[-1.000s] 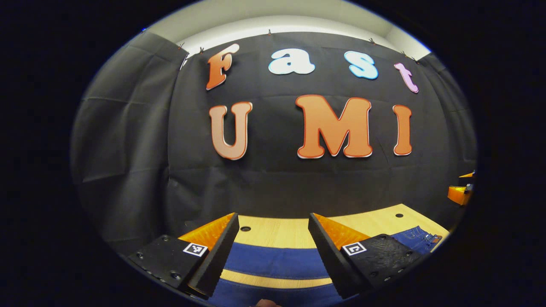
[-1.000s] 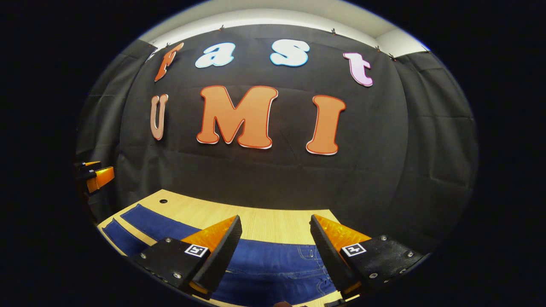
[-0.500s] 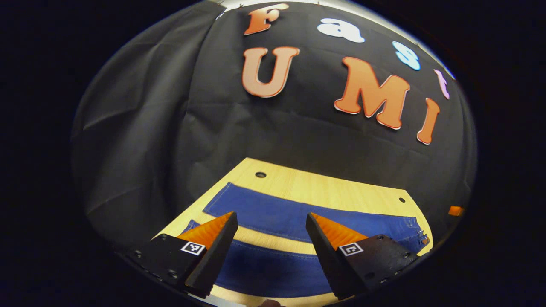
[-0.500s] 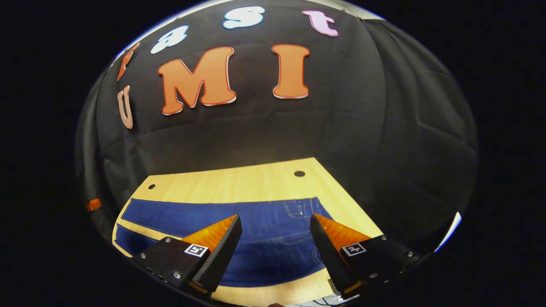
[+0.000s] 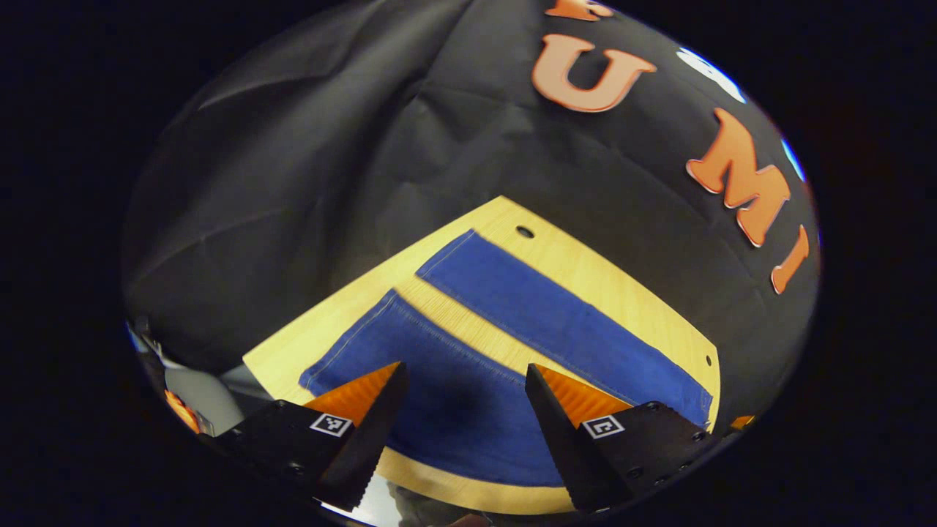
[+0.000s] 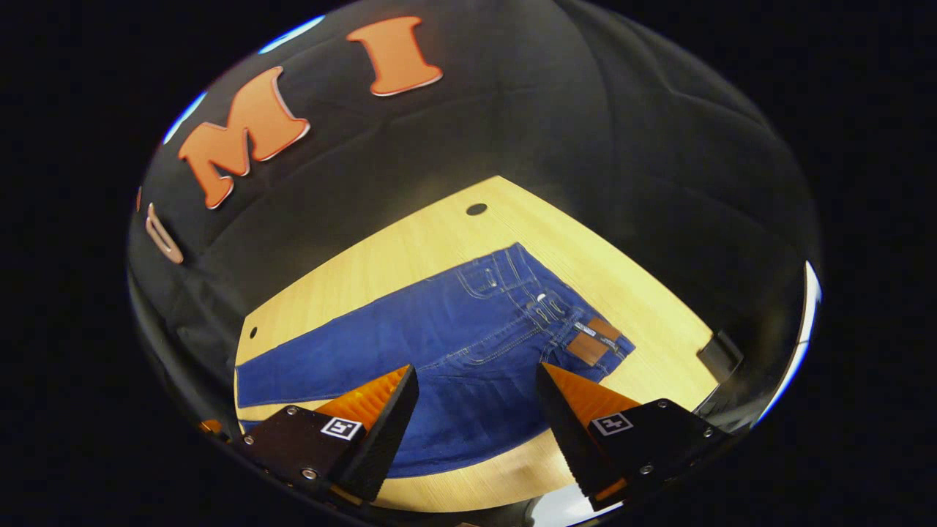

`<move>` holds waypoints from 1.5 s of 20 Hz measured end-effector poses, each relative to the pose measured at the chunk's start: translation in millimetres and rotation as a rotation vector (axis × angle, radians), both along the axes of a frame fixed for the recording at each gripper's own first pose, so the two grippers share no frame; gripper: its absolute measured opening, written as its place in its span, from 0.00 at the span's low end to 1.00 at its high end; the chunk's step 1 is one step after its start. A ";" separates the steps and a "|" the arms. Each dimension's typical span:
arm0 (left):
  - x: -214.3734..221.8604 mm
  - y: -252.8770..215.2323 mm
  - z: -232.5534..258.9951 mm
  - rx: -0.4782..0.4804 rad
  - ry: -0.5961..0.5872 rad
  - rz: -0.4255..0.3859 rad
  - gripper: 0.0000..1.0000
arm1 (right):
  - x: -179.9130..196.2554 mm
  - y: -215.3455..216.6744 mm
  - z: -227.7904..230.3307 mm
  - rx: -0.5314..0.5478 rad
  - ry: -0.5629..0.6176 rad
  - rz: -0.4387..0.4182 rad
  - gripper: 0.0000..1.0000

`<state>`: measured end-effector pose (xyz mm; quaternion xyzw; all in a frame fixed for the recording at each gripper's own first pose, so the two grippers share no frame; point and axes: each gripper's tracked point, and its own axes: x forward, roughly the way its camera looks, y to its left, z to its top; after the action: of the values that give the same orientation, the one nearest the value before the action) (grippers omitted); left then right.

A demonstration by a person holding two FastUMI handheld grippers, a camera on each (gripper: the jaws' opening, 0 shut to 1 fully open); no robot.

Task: Grasp the waist and the cuffs of the jeans and fold them to make the two legs overlap; first hold the waist and fold one-third of the jeans toward the cuffs, then hold the cuffs and fold the remaining one-third in the same direction to finish folding.

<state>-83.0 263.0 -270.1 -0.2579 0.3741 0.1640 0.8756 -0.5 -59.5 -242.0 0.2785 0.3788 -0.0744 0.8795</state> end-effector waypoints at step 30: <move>6.5 78.0 -116.3 -0.450 0.088 0.300 0.36 | -23.1 -38.6 -104.8 0.256 0.331 -0.263 0.98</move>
<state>-76.5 341.0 -386.4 -0.4911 0.3963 0.2158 0.7451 -23.6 -98.1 -346.8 0.4186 0.4843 -0.1843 0.7458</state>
